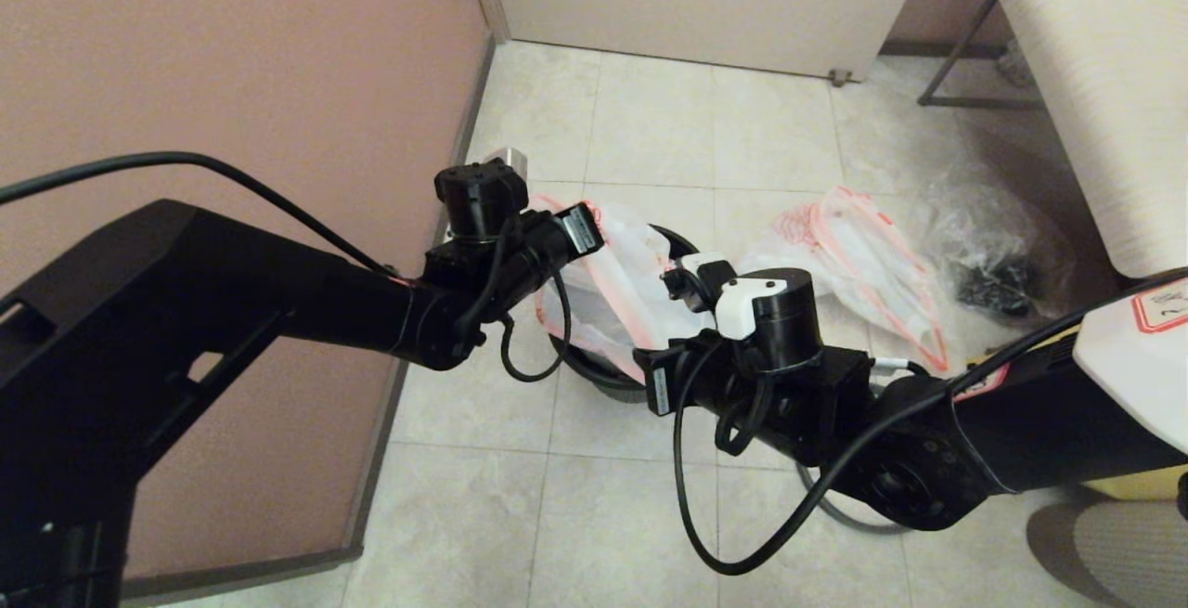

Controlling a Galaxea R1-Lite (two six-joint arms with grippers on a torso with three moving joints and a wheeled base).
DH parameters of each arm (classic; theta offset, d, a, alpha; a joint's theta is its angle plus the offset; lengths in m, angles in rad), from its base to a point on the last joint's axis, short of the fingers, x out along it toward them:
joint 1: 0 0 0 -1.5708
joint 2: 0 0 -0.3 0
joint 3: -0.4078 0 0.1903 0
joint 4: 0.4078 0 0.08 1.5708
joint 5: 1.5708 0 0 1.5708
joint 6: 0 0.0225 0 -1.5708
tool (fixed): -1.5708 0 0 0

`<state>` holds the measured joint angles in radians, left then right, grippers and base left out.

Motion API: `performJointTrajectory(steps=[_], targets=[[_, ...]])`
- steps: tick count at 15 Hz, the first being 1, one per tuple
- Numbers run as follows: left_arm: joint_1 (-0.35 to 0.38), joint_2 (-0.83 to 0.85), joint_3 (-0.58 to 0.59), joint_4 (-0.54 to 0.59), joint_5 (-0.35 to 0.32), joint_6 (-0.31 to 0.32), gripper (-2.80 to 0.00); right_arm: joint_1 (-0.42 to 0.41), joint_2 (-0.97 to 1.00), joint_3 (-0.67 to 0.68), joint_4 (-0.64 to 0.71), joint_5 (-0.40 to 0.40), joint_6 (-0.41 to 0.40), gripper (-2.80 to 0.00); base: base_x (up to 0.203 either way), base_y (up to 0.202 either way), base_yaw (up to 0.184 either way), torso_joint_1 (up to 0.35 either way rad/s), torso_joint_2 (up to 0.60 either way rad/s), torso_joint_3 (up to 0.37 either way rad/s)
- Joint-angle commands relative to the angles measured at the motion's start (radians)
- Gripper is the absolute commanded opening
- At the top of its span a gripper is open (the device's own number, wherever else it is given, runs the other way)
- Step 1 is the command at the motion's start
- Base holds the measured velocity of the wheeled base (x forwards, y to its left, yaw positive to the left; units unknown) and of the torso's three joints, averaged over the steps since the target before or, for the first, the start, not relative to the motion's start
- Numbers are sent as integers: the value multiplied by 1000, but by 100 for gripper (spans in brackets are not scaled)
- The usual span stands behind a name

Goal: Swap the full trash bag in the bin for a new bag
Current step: Put the new garbage bag on the trash can

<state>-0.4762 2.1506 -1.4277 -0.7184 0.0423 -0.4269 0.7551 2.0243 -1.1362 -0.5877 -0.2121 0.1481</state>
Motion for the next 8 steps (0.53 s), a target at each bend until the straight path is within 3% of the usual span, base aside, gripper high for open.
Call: performJointTrajectory(steps=[1,8], targets=[[-3,26,-45,12,1,-6,-280,3,9,1,-4,-3,-4,0,0,0,0,0,0,0],[-22,46,-168,85,1,-7,-280,-31,97,-13,-115,-41,-108,0,0,0,0,0,0,0]])
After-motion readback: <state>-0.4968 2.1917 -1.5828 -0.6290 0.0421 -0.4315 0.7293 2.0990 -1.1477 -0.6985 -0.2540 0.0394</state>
